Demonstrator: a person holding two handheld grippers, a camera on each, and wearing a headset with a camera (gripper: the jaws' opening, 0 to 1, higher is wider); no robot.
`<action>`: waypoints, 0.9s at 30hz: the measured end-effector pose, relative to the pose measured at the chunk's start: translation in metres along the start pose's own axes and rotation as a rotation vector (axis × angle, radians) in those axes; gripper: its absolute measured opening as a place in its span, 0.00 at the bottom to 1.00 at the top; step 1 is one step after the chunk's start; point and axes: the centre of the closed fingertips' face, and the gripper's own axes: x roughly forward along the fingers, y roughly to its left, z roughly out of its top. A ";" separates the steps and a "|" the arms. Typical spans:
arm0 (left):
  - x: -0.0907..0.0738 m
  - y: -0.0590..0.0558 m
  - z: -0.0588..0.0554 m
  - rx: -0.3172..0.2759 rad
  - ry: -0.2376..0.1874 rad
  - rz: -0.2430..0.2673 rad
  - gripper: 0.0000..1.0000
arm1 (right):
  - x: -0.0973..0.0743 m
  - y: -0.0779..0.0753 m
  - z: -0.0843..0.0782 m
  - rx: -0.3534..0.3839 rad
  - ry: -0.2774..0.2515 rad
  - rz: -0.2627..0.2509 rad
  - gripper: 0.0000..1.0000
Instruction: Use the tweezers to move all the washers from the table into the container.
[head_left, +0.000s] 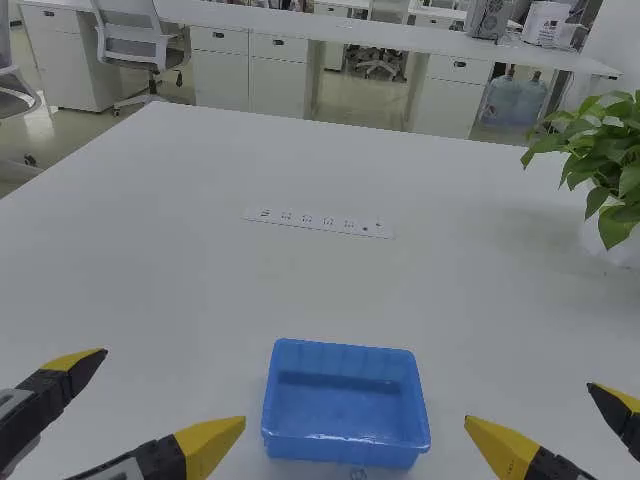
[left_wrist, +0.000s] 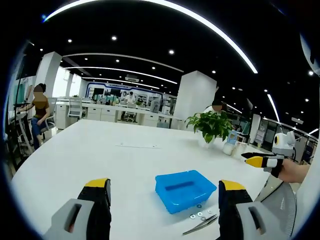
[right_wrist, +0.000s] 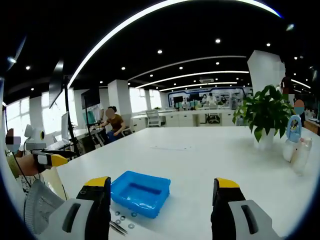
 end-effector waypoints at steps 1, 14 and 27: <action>0.001 0.000 -0.002 -0.001 0.006 -0.005 0.91 | -0.001 0.000 0.000 0.000 0.002 -0.002 0.81; 0.020 -0.012 0.009 0.026 0.005 -0.070 0.91 | -0.011 -0.010 -0.001 0.035 -0.004 -0.050 0.78; 0.012 -0.004 0.004 0.020 0.007 -0.044 0.90 | -0.004 -0.008 -0.001 0.039 0.008 -0.030 0.75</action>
